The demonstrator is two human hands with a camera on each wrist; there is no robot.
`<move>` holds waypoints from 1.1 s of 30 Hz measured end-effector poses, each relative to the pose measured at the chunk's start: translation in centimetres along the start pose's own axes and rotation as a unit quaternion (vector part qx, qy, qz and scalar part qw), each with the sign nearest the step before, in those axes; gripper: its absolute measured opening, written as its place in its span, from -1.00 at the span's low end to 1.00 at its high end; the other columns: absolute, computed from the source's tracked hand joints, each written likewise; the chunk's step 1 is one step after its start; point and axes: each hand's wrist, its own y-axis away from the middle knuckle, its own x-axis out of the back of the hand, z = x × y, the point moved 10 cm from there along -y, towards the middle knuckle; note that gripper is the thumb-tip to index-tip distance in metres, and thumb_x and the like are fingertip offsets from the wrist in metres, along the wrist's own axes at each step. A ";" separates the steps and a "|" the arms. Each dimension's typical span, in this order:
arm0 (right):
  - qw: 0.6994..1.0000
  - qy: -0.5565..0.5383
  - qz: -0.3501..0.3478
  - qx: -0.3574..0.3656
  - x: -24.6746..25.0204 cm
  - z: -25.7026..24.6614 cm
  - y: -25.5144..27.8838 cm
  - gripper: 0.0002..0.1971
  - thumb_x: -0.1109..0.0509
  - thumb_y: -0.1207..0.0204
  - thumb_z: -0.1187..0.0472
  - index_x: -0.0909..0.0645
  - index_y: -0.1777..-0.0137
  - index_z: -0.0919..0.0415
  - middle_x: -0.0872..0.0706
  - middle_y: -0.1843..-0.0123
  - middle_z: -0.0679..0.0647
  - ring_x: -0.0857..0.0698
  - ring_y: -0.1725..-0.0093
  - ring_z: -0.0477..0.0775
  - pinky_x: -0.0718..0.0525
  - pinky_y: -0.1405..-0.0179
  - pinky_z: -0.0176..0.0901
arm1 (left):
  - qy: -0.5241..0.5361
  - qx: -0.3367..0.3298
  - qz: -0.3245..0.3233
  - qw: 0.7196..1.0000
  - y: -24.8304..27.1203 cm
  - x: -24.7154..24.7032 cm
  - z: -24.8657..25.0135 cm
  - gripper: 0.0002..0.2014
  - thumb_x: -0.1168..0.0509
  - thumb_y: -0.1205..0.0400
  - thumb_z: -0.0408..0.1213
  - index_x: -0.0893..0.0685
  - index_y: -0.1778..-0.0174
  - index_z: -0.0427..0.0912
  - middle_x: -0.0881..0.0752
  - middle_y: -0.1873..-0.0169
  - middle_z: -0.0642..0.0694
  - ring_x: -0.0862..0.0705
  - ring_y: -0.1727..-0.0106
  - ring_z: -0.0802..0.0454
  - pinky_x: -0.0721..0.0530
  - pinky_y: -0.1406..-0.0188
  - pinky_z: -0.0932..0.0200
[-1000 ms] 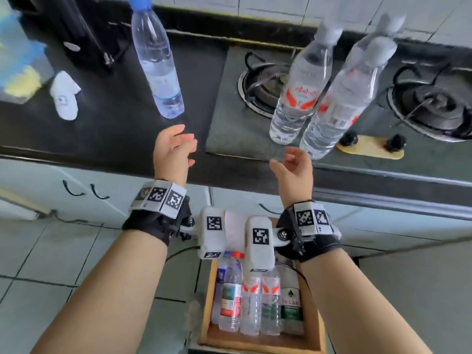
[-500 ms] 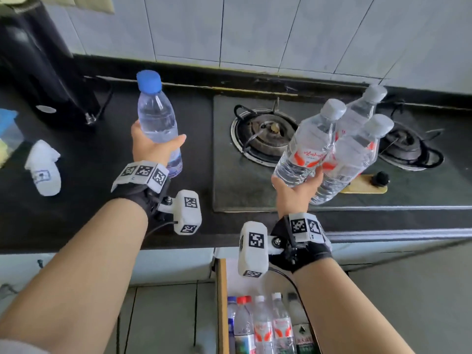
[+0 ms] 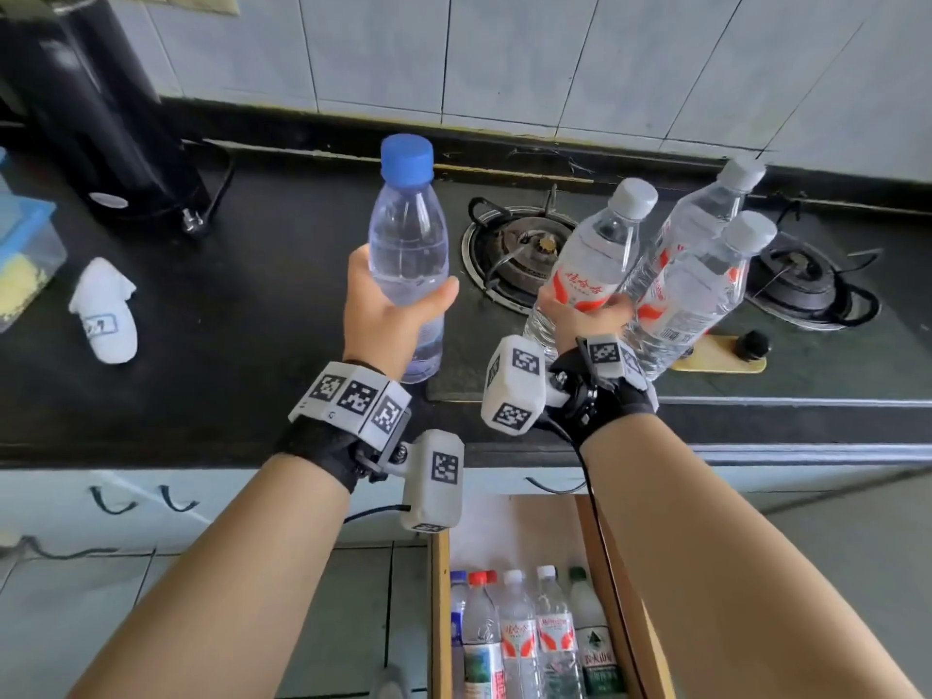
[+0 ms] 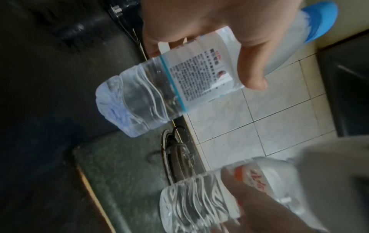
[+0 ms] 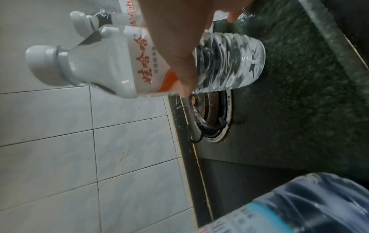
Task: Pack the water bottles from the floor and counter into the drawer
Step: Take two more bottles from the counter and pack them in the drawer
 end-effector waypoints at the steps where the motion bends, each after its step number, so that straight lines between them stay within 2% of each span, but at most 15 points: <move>1: 0.999 -0.027 -0.026 0.007 -0.3 -0.4 0.1 -0.23 -0.55 -0.26 0.32 -0.26 -0.44 0.35 -0.59 -0.31 0.31 -0.65 -0.26 0.29 -0.67 -0.21 0.00 | 0.004 -0.004 -0.004 1.000 0.6 -0.3 0.1 -0.48 -0.51 -0.36 -0.35 -0.44 -0.17 -0.17 -0.66 0.06 0.05 -0.69 -0.01 0.10 -0.65 -0.07 0.20; 4: 0.995 -0.040 -0.081 0.029 0.2 -0.9 -0.4 -0.37 -0.37 -0.50 0.39 -0.19 -0.53 0.30 -0.59 -0.12 0.12 -0.70 -0.14 0.21 -0.69 0.18 -0.44 | 0.008 -0.008 -0.003 1.000 2.6 -0.7 0.6 -0.42 -0.51 -0.32 -0.32 -0.47 -0.23 -0.30 -0.69 -0.03 -0.12 -0.72 -0.03 0.02 -0.68 0.00 0.23; 5: 0.994 -0.039 -0.094 0.038 0.6 -1.1 0.0 -0.35 -0.43 -0.46 0.28 -0.24 -0.52 0.24 -0.60 -0.12 0.07 -0.73 -0.07 0.14 -0.72 0.18 -0.39 | 0.011 -0.004 0.002 1.000 3.2 -0.7 0.5 -0.43 -0.51 -0.33 -0.33 -0.47 -0.23 -0.29 -0.69 -0.01 -0.09 -0.71 0.00 0.07 -0.68 0.07 0.32; 8: 0.976 0.123 -0.131 0.126 1.7 -0.8 2.3 -0.21 -0.64 -0.06 -0.03 -0.43 -0.31 0.12 -0.69 -0.22 0.08 -0.69 -0.17 0.13 -0.67 -0.20 0.07 | 0.008 0.002 0.018 1.000 5.9 -0.9 -0.1 -0.47 -0.54 -0.32 -0.32 -0.49 -0.16 -0.23 -0.70 0.04 0.00 -0.72 0.07 0.19 -0.65 0.16 0.43; 10: 0.964 0.131 -0.171 0.158 2.9 0.1 3.9 -0.21 -0.63 0.06 -0.13 -0.48 -0.22 0.05 -0.72 -0.18 0.06 -0.71 -0.14 0.09 -0.69 -0.18 0.11 | 0.012 0.004 0.027 1.000 8.0 -1.4 -0.7 -0.53 -0.54 -0.28 -0.29 -0.55 -0.07 -0.17 -0.72 0.07 0.00 -0.74 0.11 0.23 -0.66 0.12 0.35; 13: 0.950 0.107 -0.239 0.171 5.1 2.3 5.3 -0.31 -0.67 0.09 -0.07 -0.53 -0.08 0.02 -0.78 -0.07 0.02 -0.76 -0.04 0.04 -0.74 -0.09 0.10 | 0.046 0.014 0.036 0.998 11.7 -2.7 -2.5 -0.60 -0.51 -0.27 -0.31 -0.59 0.00 -0.13 -0.72 0.16 0.04 -0.74 0.25 0.35 -0.64 0.20 0.40; 16: 0.934 0.122 -0.315 0.120 7.3 7.0 5.2 -0.46 -0.72 0.06 0.08 -0.57 0.07 -0.04 -0.79 0.06 -0.05 -0.77 0.00 0.02 -0.74 -0.13 0.11 | 0.068 0.039 0.018 0.997 15.4 -5.0 -5.6 -0.44 -0.50 -0.18 -0.18 -0.61 -0.10 -0.27 -0.75 0.17 0.00 -0.76 0.21 0.26 -0.64 0.17 0.37; 18: 0.919 0.156 -0.352 0.089 8.6 11.2 4.4 -0.45 -0.72 0.06 0.13 -0.57 0.06 -0.02 -0.78 0.06 -0.03 -0.77 -0.02 0.05 -0.72 -0.17 0.12 | 0.050 0.071 0.004 0.996 17.7 -6.6 -9.0 -0.49 -0.50 -0.16 -0.18 -0.64 -0.02 -0.22 -0.77 0.22 0.06 -0.75 0.23 0.27 -0.64 0.19 0.39; 21: 0.900 0.248 -0.357 0.033 10.5 19.6 2.3 -0.18 -0.67 0.24 -0.08 -0.59 -0.14 0.09 -0.81 -0.04 0.02 -0.79 -0.02 0.04 -0.75 -0.13 0.09 | -0.008 0.126 0.000 0.992 21.0 -8.0 -15.8 -0.39 -0.55 -0.06 -0.15 -0.61 -0.02 -0.25 -0.75 0.22 0.02 -0.74 0.29 0.31 -0.66 0.19 0.37; 24: 0.876 0.331 -0.348 -0.041 12.5 28.5 0.5 -0.13 -0.65 0.25 -0.17 -0.60 -0.18 0.06 -0.81 -0.04 -0.01 -0.78 -0.01 0.01 -0.76 -0.10 0.00 | -0.073 0.194 -0.011 0.978 24.1 -8.3 -23.3 -0.26 -0.61 -0.09 -0.15 -0.61 -0.18 -0.33 -0.76 0.16 0.01 -0.75 0.22 0.26 -0.66 0.11 0.27; 26: 0.861 0.365 -0.343 -0.092 13.8 33.8 -0.1 -0.22 -0.66 0.11 -0.16 -0.61 -0.17 0.09 -0.79 0.02 -0.05 -0.77 0.03 -0.01 -0.74 -0.05 -0.09 | -0.105 0.235 -0.013 0.966 26.0 -7.9 -28.1 -0.18 -0.63 -0.14 -0.05 -0.57 -0.32 -0.24 -0.78 0.01 -0.02 -0.77 0.04 0.23 -0.68 -0.07 0.16; 28: 0.843 0.390 -0.339 -0.152 15.0 39.1 -0.4 -0.26 -0.65 -0.02 -0.14 -0.57 -0.19 0.15 -0.78 0.05 -0.05 -0.75 0.09 -0.04 -0.74 0.06 -0.13 | -0.154 0.265 -0.014 0.952 27.7 -7.2 -32.3 -0.09 -0.61 -0.02 0.20 -0.53 -0.34 0.13 -0.74 -0.18 -0.05 -0.72 -0.20 0.02 -0.61 -0.30 -0.10; 29: 0.836 0.396 -0.336 -0.180 15.5 41.4 -0.5 -0.24 -0.63 -0.05 -0.16 -0.53 -0.22 0.18 -0.78 0.03 -0.03 -0.74 0.12 -0.05 -0.73 0.17 -0.16 | -0.167 0.287 -0.015 0.943 28.5 -6.9 -34.5 -0.12 -0.59 0.02 0.26 -0.53 -0.28 0.27 -0.74 -0.20 -0.03 -0.71 -0.22 -0.04 -0.58 -0.34 -0.16; 31: 0.823 0.413 -0.318 -0.225 16.6 45.3 -0.4 -0.21 -0.59 -0.14 -0.14 -0.44 -0.30 0.23 -0.74 0.00 0.03 -0.70 0.19 -0.05 -0.63 0.38 -0.21 | -0.194 0.337 -0.032 0.921 30.0 -6.6 -38.2 -0.17 -0.56 0.03 0.31 -0.58 -0.19 0.19 -0.77 -0.11 0.03 -0.73 -0.15 -0.02 -0.58 -0.34 -0.16; 33: 0.818 0.434 -0.286 -0.246 17.5 47.8 -0.5 -0.20 -0.56 -0.23 -0.11 -0.35 -0.37 0.28 -0.67 -0.04 0.09 -0.68 0.16 0.01 -0.69 0.28 -0.08 | -0.245 0.391 -0.061 0.885 31.4 -6.4 -41.5 -0.10 -0.49 0.10 0.42 -0.62 -0.16 0.10 -0.79 -0.02 0.09 -0.74 -0.07 0.03 -0.61 -0.30 -0.09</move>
